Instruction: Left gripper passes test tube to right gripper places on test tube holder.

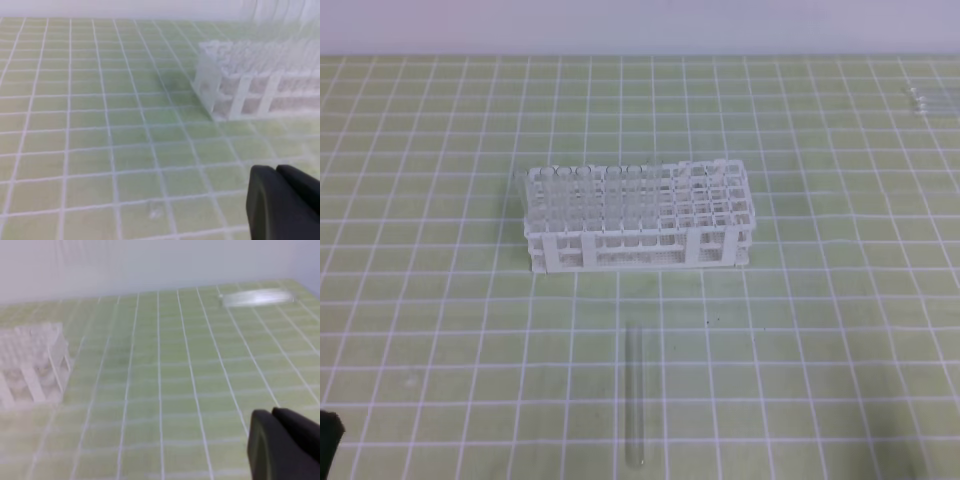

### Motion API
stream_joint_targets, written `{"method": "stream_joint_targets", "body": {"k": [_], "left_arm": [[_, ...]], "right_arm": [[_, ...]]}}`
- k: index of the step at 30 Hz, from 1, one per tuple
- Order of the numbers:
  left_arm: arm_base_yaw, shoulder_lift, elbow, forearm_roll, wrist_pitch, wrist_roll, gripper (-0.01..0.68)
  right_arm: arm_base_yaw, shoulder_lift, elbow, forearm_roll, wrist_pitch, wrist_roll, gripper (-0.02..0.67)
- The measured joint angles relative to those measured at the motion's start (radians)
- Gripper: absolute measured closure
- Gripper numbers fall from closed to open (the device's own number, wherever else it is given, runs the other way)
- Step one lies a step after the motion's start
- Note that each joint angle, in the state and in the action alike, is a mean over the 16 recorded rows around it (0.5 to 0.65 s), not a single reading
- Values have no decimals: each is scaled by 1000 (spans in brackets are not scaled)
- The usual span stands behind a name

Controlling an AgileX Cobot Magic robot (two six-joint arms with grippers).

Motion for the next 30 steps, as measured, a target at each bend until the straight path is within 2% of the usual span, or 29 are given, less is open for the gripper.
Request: {"method": "stream_joint_targets", "body": {"k": [9,15,23,30], "left_arm": [[0,-4,5,-290,-143,-5,675],[0,-9,8,-376,-191,18,675],[1,31,-49,-368,-169,38,675],[0,203,-200,-366,-69,37,675]], "right_arm": [[0,0,0,239,-204,1,665],[0,0,0,341,-261,1,665],[0,40,-62,337,-129,1,665],[0,192,-237,258,94,1,665]]}}
